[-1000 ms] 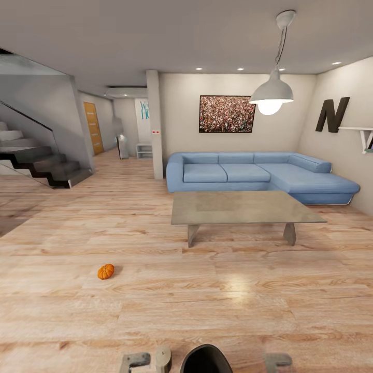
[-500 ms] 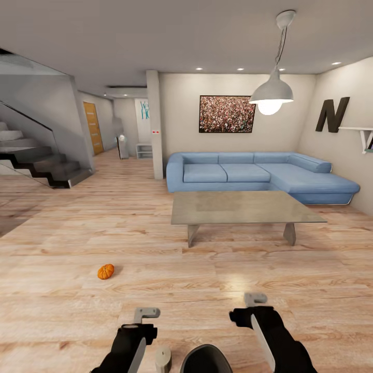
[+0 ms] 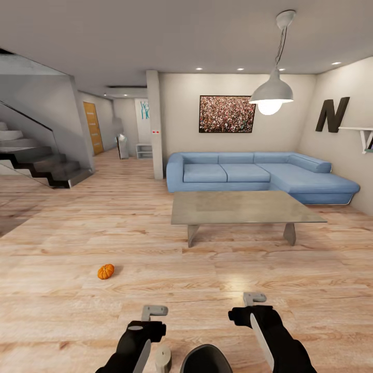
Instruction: Place each of the two pumpkins and all three candles from the living room inside a cabinet in the living room (use any cabinet), then make sure every cabinet is closed, and position the cauldron so it is next to a table in the living room.
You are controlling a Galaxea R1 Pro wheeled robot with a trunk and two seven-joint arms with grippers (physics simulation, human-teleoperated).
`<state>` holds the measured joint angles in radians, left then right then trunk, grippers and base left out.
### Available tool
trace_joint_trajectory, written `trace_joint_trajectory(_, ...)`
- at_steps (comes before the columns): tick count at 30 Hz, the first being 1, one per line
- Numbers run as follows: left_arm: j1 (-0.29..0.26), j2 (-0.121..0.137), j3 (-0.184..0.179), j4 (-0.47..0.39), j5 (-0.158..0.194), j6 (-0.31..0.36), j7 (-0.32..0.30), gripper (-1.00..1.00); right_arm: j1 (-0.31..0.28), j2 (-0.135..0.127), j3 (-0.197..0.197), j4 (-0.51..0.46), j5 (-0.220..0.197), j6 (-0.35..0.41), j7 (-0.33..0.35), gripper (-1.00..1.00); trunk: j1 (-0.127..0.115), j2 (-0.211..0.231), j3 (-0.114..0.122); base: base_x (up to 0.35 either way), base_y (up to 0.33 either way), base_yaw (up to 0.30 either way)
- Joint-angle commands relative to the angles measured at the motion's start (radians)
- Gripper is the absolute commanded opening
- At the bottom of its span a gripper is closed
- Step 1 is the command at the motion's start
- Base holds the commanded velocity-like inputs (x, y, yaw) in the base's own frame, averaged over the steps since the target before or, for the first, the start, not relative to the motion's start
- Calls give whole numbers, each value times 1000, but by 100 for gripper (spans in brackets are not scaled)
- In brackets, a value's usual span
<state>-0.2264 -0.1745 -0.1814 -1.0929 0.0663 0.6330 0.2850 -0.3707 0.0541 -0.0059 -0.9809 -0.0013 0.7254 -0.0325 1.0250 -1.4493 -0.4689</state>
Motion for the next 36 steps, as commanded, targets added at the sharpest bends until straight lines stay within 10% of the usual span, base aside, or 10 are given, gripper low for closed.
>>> trace_joint_trajectory(1,-1,0,-1,1,7,-3,7,100,-1,1,-1,-1,-1,5,-3,100,0,-1,-1,0,0,0)
trace_joint_trajectory(9,1,0,-13,75,89,-29,5,100,-1,4,5,1,-46,5,5,100,0,-1,2,0,0,-67)
trace_joint_trajectory(25,1,0,-24,81,109,-29,7,100,-1,4,6,1,-53,5,6,100,0,-1,14,0,0,-222)
trace_joint_trajectory(28,1,0,-24,81,203,-82,8,100,-1,3,5,1,-52,5,6,100,11,-22,5,0,0,-23)
trace_joint_trajectory(36,1,0,-51,83,227,-161,7,100,-1,1,4,1,-50,5,7,100,42,-78,-20,0,0,-1)
